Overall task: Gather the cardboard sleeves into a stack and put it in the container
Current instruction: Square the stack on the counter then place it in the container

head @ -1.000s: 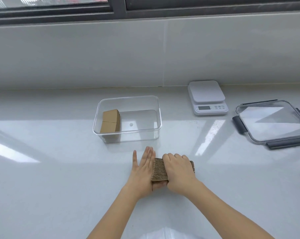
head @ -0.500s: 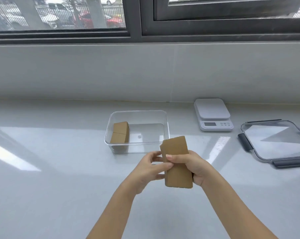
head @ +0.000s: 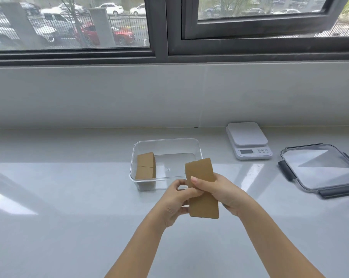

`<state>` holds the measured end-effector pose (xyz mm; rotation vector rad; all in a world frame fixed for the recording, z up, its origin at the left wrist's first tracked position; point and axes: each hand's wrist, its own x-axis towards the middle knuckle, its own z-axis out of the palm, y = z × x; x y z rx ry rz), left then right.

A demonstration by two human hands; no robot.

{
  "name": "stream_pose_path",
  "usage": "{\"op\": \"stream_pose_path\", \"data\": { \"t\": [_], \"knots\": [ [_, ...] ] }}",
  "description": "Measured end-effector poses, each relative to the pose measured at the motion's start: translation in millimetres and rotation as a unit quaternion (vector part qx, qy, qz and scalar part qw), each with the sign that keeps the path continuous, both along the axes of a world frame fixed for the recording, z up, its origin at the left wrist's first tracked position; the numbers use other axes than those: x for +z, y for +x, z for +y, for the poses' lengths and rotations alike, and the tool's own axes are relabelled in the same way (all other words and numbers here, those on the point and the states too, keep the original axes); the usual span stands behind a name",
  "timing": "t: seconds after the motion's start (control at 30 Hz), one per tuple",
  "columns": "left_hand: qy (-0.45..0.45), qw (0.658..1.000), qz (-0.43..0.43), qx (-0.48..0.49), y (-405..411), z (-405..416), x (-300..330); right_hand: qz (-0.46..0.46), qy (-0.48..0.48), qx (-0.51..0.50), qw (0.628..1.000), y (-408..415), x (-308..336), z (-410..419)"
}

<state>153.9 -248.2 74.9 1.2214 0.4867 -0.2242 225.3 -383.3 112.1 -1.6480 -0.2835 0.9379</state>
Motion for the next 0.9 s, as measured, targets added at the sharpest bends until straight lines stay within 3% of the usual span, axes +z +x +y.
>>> {"op": "stream_pose_path", "data": {
  "t": [0.1,0.17,0.3,0.4,0.53,0.7,0.9],
  "knots": [
    [-0.018,0.999,0.004,0.030,10,17,6,-0.056,-0.048,0.000,0.997,18,1,16],
    [-0.048,0.997,0.016,0.063,17,32,8,-0.084,-0.050,-0.066,0.993,37,-10,28],
    [-0.078,0.989,0.055,0.109,24,59,5,-0.178,-0.176,-0.159,0.955,70,-37,48],
    [-0.065,0.989,0.065,0.119,27,69,2,-0.190,-0.238,-0.122,0.945,79,-57,56],
    [-0.042,0.991,0.047,0.118,40,78,-5,-0.226,-0.254,-0.113,0.934,82,-73,61],
    [-0.028,0.991,0.046,0.122,72,82,-6,-0.271,-0.365,-0.044,0.890,85,-77,63],
    [-0.003,0.990,0.102,0.094,95,74,-18,-0.267,-0.380,-0.045,0.885,66,-85,36]
  ]
}}
